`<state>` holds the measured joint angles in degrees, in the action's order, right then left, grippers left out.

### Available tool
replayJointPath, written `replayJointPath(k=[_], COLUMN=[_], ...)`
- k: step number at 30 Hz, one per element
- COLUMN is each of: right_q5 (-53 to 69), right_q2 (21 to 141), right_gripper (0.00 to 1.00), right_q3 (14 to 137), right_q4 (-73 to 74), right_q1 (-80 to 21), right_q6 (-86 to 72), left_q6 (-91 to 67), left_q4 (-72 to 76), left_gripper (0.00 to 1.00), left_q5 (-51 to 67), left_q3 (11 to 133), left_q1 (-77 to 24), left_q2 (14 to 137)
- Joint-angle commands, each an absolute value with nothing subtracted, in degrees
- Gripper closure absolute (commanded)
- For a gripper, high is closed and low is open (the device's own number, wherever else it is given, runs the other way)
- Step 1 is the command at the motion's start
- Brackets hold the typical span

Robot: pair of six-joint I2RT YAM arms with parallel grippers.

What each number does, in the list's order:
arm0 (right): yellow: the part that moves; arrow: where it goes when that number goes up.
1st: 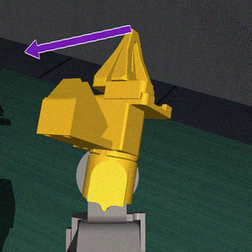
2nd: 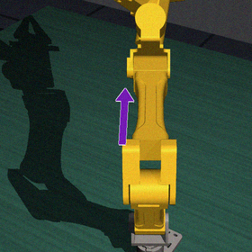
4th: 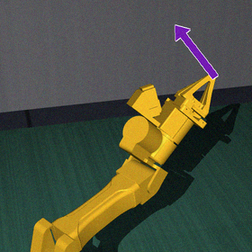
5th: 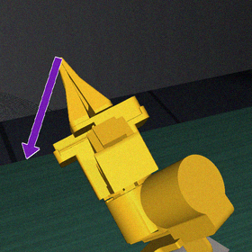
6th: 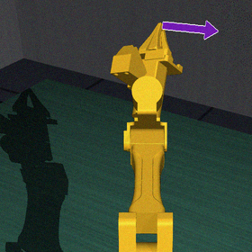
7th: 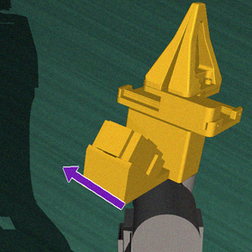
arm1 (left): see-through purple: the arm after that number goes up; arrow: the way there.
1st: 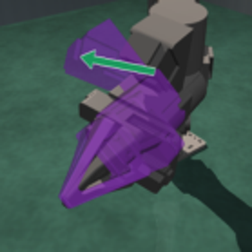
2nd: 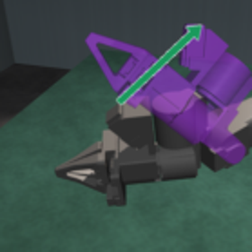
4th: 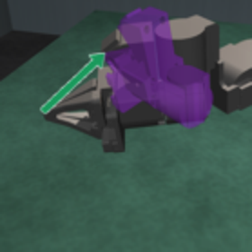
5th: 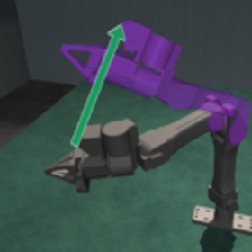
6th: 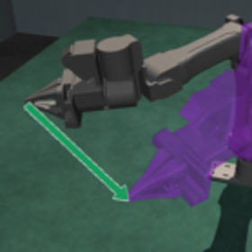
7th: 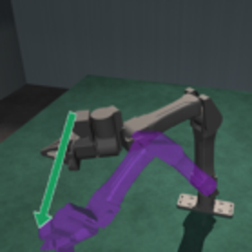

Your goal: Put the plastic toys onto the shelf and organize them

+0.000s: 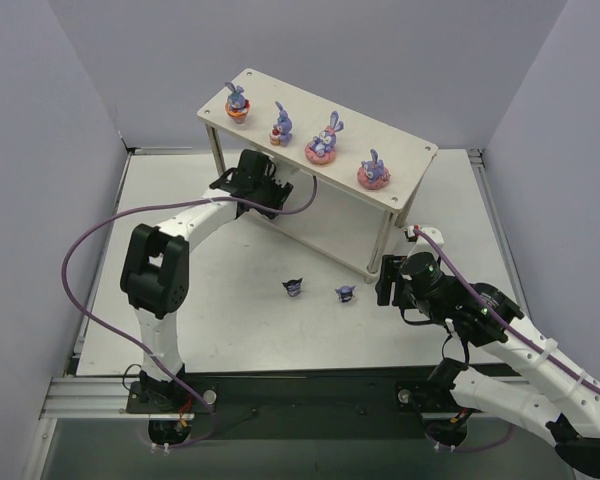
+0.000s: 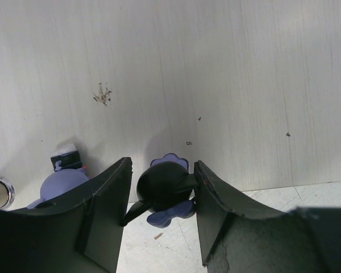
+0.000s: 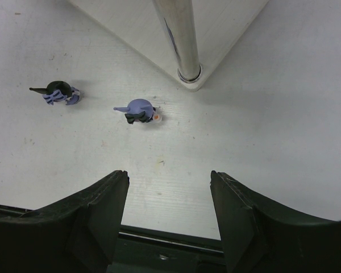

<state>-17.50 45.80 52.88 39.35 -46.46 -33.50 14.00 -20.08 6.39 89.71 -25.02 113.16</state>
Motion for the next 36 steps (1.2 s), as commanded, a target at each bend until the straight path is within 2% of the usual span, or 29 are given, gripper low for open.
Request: replayJointPath(k=[1, 5, 9, 20, 26, 30, 36], right_q5=[-17.5, -17.3, -17.4, -17.4, -17.5, -17.4, -17.1], right_q2=[45.6, 45.6, 45.7, 45.8, 45.8, 45.8, 45.7], right_gripper=[0.39, 0.39, 0.39, 0.40, 0.40, 0.40, 0.40], right_q3=[54.4, 54.5, 54.5, 54.5, 54.6, 54.5, 54.3], right_q4=[40.9, 40.9, 40.9, 40.9, 40.9, 40.9, 40.9], right_q1=[-46.1, -46.1, -46.1, -46.1, -46.1, -46.1, -46.1], right_q6=[-34.1, -34.0, -34.1, -34.1, -34.0, -34.0, -34.1], left_q6=[14.1, 14.4, 15.1, 15.6, 15.6, 15.4, 14.7], left_q4=[-17.2, -17.0, -16.0, -15.3, -15.3, -15.3, -14.2], left_gripper=[0.92, 0.88, 0.72, 0.47, 0.39, 0.25, 0.19], left_q5=[4.9, 5.1, 5.7, 6.6, 6.7, 6.6, 6.4], left_q3=[87.0, 86.5, 85.6, 85.3, 85.3, 85.3, 84.8], left_q1=[-24.7, -24.8, -24.9, -25.1, -25.3, -25.4, -25.5], left_q2=[113.5, 113.2, 112.2, 111.4, 111.3, 111.3, 110.1])
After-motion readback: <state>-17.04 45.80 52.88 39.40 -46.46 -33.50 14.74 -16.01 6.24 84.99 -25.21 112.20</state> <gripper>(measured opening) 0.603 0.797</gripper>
